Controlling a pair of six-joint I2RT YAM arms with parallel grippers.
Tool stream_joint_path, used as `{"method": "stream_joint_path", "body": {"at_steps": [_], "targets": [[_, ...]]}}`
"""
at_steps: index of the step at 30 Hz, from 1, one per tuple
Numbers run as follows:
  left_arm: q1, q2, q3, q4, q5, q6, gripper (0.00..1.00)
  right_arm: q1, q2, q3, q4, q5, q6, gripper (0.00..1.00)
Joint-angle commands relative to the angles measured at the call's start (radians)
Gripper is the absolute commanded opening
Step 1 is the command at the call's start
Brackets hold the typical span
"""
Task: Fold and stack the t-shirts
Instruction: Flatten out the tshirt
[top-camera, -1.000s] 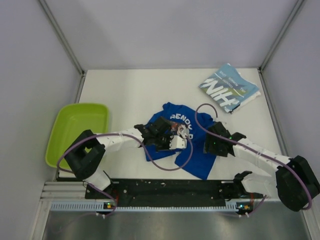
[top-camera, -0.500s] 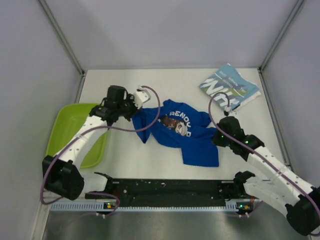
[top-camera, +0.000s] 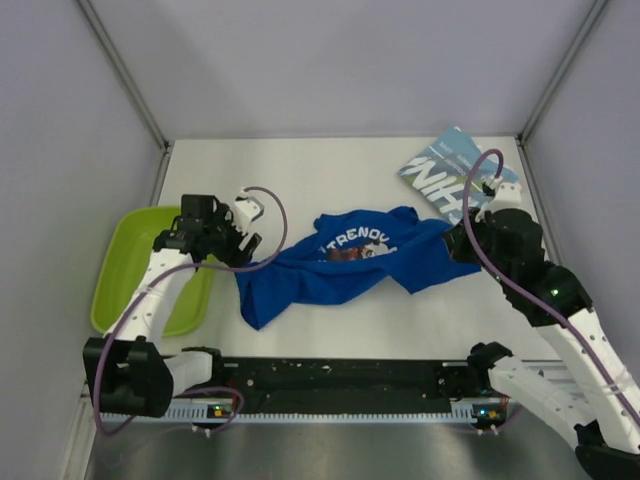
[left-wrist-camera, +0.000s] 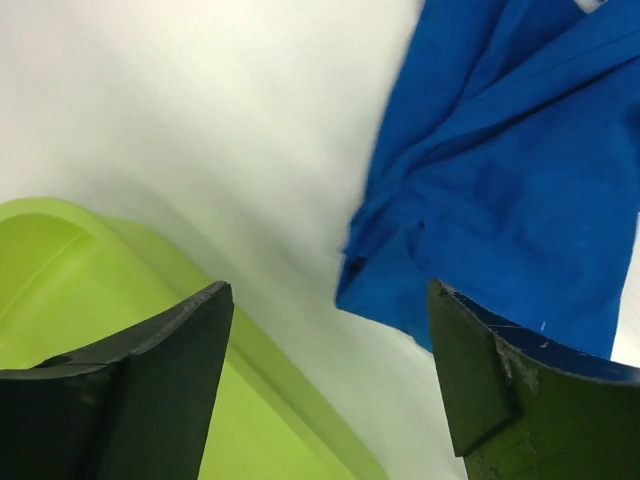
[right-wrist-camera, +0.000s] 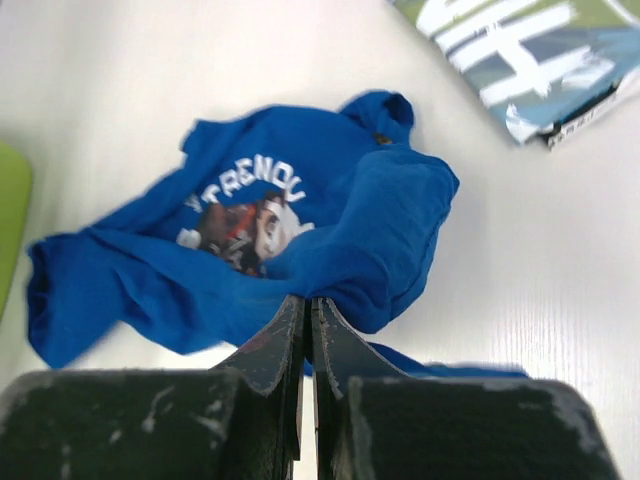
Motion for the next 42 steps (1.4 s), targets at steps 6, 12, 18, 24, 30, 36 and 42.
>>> {"method": "stream_joint_path", "body": {"at_steps": [6, 12, 18, 24, 30, 36, 42], "targets": [[-0.043, -0.085, 0.158, -0.066, 0.388, 0.018, 0.92, -0.010, -0.014, 0.138, -0.016, -0.057, -0.071, 0.00], [-0.264, -0.055, 0.093, -0.078, 0.315, 0.071, 0.88, -0.008, -0.005, 0.155, -0.010, -0.044, -0.080, 0.00], [-0.379, 0.099, 0.035, -0.043, 0.223, 0.094, 0.85, -0.008, 0.001, 0.155, -0.007, -0.027, -0.083, 0.00], [-0.378, 0.275, 0.087, -0.023, 0.054, 0.125, 0.75, -0.008, 0.027, 0.152, -0.004, -0.034, -0.091, 0.00], [-0.376, 0.372, 0.089, 0.019, -0.034, 0.154, 0.73, -0.008, 0.041, 0.132, 0.013, -0.022, -0.108, 0.00], [-0.371, 0.390, 0.092, 0.011, -0.042, 0.146, 0.59, -0.008, 0.041, 0.112, 0.022, -0.004, -0.125, 0.00], [-0.368, 0.357, 0.067, -0.043, -0.025, 0.159, 0.00, -0.008, 0.047, 0.112, 0.038, 0.016, -0.143, 0.00]]}}
